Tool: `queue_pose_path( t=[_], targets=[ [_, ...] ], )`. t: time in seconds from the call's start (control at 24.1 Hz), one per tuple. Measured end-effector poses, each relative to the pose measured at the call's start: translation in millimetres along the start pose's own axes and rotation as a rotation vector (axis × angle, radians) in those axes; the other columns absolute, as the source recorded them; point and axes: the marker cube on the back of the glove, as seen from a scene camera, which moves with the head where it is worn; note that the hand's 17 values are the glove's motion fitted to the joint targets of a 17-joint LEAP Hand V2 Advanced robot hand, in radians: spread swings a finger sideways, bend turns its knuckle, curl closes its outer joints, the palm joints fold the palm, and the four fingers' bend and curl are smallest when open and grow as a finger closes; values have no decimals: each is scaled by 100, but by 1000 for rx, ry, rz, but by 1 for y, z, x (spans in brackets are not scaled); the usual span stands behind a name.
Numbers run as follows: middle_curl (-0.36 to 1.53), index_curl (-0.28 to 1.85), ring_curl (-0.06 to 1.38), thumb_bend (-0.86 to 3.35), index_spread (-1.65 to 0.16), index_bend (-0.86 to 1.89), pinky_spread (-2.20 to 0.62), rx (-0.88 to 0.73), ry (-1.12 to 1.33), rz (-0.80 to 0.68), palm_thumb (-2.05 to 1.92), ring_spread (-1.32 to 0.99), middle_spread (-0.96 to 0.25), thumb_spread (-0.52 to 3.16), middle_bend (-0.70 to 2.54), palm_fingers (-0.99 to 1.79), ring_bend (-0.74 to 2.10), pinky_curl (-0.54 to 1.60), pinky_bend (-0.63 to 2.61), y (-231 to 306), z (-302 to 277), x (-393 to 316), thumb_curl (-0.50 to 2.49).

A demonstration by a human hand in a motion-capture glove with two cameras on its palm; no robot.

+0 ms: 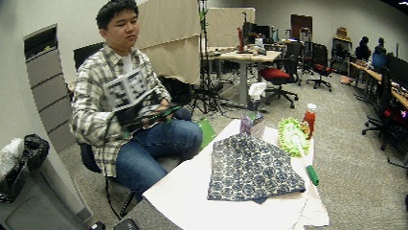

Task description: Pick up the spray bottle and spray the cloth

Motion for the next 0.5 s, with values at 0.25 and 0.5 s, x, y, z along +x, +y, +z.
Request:
queue_pose_path(
  t=[0.25,0.5],
  targets=[
    [35,38,31,-1,-32,19,16,-70,-33,112,69,7,-5,108,18,11,21,32,17,100,20,19,59],
    [34,38,31,1,-31,19,16,-60,-77,134,73,8,-5,113,18,11,20,32,19,196,59,4,60]
  ],
)
